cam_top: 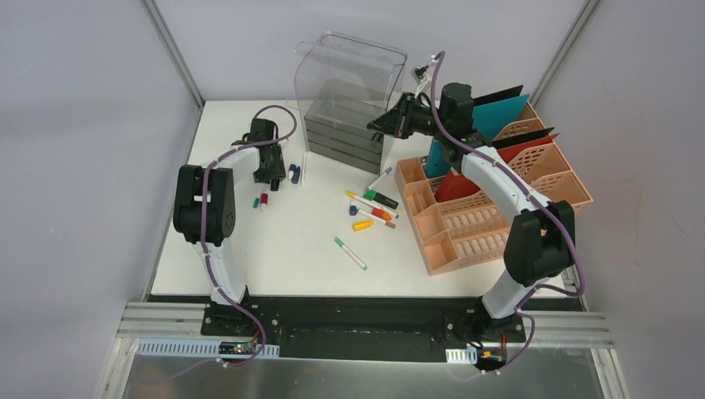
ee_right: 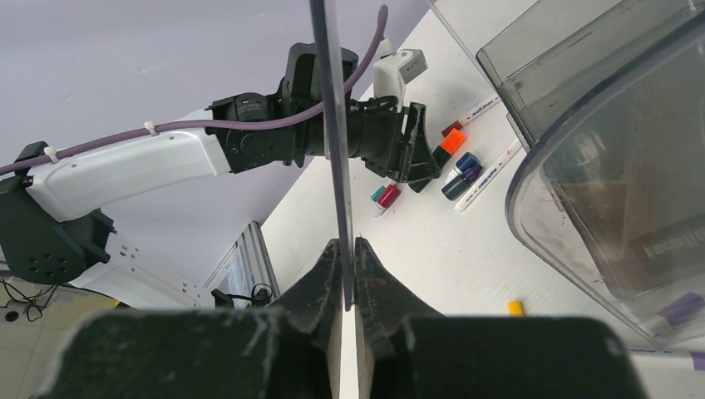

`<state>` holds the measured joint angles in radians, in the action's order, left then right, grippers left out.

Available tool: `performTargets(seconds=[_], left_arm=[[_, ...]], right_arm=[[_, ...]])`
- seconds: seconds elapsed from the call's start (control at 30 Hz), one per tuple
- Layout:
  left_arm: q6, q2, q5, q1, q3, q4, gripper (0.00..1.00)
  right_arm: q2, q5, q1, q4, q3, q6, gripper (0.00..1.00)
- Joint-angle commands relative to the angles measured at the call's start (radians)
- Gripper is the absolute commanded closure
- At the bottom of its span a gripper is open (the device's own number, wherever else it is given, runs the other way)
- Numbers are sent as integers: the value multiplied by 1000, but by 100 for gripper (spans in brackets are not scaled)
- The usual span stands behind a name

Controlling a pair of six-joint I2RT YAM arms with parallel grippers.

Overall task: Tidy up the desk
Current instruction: Pick up the stationery from the center of the board.

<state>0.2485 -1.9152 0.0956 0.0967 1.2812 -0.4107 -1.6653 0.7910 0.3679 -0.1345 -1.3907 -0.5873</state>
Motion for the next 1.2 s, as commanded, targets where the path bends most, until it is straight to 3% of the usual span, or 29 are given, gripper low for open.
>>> performTargets(seconds=[0.0, 0.17, 0.47, 0.7, 1.0, 1.17], left_arm=[[-27, -16, 10, 4, 42, -31, 56], [-51, -32, 22, 20, 55, -45, 64], [-78, -61, 45, 51, 84, -92, 65], [-65, -24, -1, 52, 66, -88, 90], [-7, 151, -50, 49, -88, 25, 100], [55, 265, -211, 43, -225, 158, 100]], right_arm=[[59, 22, -6, -42, 1, -32, 97], [55, 22, -5, -43, -1, -34, 97], [59, 22, -6, -45, 1, -34, 97], [68, 21, -6, -44, 6, -31, 97], [70, 22, -6, -46, 10, -31, 97], [73, 22, -6, -47, 13, -31, 97]])
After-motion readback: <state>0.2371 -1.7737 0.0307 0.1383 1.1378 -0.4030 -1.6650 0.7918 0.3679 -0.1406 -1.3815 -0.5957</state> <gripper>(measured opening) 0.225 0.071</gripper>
